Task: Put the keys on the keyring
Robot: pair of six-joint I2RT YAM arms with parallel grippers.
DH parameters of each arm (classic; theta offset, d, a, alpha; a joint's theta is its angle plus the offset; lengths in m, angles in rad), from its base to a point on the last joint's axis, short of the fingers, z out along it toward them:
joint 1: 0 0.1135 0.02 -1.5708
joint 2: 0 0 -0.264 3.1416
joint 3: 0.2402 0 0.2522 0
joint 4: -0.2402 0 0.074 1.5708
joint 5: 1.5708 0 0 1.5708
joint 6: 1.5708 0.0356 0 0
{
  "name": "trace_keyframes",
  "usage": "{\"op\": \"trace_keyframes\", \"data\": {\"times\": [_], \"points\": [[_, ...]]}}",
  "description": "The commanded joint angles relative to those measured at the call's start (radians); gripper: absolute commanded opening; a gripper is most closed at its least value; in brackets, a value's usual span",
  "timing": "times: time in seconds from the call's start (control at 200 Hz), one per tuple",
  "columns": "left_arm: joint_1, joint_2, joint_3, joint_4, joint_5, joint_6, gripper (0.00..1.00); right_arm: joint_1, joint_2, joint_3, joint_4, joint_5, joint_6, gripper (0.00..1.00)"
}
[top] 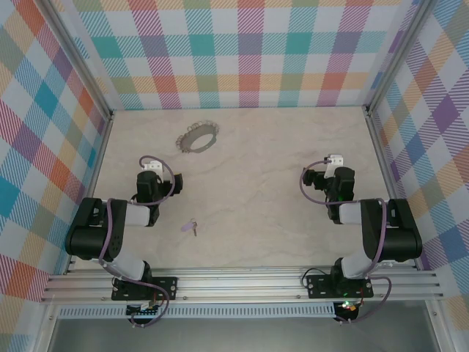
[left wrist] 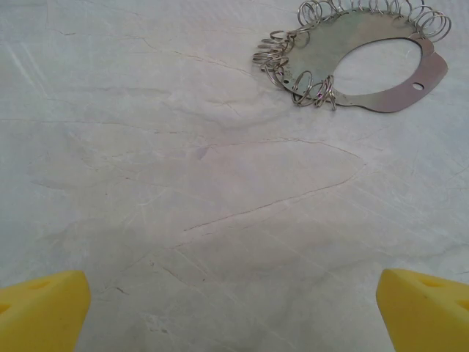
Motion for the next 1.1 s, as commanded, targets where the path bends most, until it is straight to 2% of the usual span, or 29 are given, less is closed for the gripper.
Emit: {"op": "trace_keyframes", "data": {"times": [0.0,0.99,1.095], "points": [[-0.004,-0.011,0.005,0.042,0.009,0.007,1.00,-0.004,0.001,0.009,0.009,-0.022,-0.011,1.00],[0.013,-0.015,0.016,0.022,0.014,-0.011,1.00,-0.011,-0.009,0.013,-0.004,-0.029,-0.005,1.00],[0.012,-0.074,0.087,-0.147,-0.016,-0.025,1.00,-0.011,-0.089,0.058,-0.153,-0.030,-0.007,1.00]]}}
